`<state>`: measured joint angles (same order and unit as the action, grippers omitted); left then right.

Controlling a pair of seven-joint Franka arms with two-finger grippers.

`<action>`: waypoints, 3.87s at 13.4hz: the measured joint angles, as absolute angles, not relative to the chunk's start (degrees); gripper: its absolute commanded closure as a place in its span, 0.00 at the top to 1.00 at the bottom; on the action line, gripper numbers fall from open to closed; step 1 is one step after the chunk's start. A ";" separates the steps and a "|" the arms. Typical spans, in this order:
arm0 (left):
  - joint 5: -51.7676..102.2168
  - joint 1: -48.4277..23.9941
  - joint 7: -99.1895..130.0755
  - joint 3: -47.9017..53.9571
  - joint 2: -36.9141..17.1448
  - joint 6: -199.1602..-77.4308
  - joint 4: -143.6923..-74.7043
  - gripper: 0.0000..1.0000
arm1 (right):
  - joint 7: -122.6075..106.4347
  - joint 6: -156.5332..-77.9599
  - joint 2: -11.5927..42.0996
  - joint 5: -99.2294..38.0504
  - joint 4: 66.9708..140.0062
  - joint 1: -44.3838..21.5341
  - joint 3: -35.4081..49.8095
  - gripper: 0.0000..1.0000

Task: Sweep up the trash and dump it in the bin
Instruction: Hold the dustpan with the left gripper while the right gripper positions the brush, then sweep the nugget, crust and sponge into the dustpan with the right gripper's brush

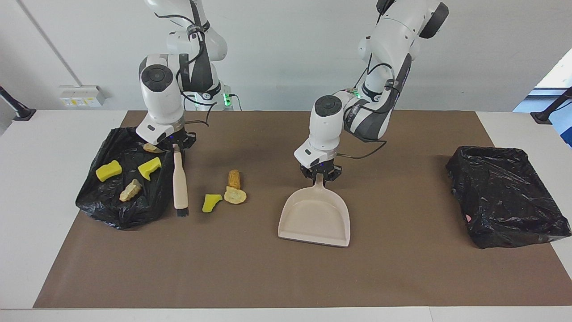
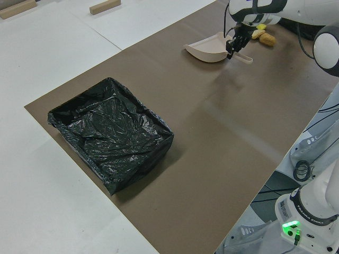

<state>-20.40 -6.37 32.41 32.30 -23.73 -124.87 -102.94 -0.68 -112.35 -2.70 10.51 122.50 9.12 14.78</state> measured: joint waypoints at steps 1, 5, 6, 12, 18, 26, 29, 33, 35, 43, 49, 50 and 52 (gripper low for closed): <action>-20.50 -6.35 30.47 32.30 -23.32 -123.90 -102.89 0.00 | 0.89 -112.34 -2.43 10.51 122.18 8.00 14.85 0.00; -20.59 -6.17 12.07 32.24 -19.69 -114.72 -102.70 0.00 | 4.35 -112.36 -0.32 10.52 120.57 5.84 15.01 0.00; -20.59 -6.10 8.39 32.23 -19.03 -112.94 -102.70 0.00 | 5.66 -112.74 1.08 10.68 120.08 5.32 15.02 0.00; -20.59 -5.31 -12.01 32.32 -18.51 -110.34 -103.02 0.00 | 8.25 -114.84 8.43 16.49 115.88 3.97 14.92 0.00; -20.59 -5.31 -22.97 34.00 -16.67 -109.70 -106.77 0.00 | 8.41 -115.37 12.83 16.85 115.19 0.75 15.10 0.00; -20.59 -5.30 -24.31 37.09 -13.20 -111.13 -113.40 0.00 | 9.63 -115.33 13.38 2.21 114.17 -6.42 16.54 0.00; -20.59 -5.29 -24.47 37.09 -12.90 -111.14 -114.07 0.00 | 9.62 -115.76 13.38 -4.05 114.09 -7.08 18.93 0.00; -20.59 -4.81 -24.70 37.09 -12.14 -111.65 -115.59 0.00 | 9.52 -117.17 13.39 -12.61 114.05 -7.25 21.93 0.00; -20.55 -4.74 -24.78 37.07 -12.10 -111.92 -115.87 0.00 | 9.40 -117.23 13.06 -14.96 112.89 -7.25 22.19 0.00; -20.50 -4.68 -24.78 37.06 -12.07 -112.01 -115.92 0.00 | 9.42 -102.42 0.61 0.34 114.28 1.16 20.94 0.00; -20.50 -4.64 -24.78 37.05 -12.07 -112.03 -115.93 0.00 | 5.40 -104.56 -2.14 5.69 123.88 6.98 21.05 0.00; -20.50 -4.62 -24.78 37.05 -12.07 -112.04 -115.93 0.00 | 5.40 -106.12 -2.20 5.66 125.31 6.84 21.34 0.00; -20.48 -4.36 -24.84 37.07 -12.07 -112.04 -115.96 0.00 | 5.46 -107.93 -2.20 5.55 127.53 6.02 21.62 0.00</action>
<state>-20.48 -4.36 -24.84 37.07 -12.07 -112.04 -115.96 5.46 -107.93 -2.20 5.55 127.53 6.02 21.62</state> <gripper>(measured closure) 0.670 0.740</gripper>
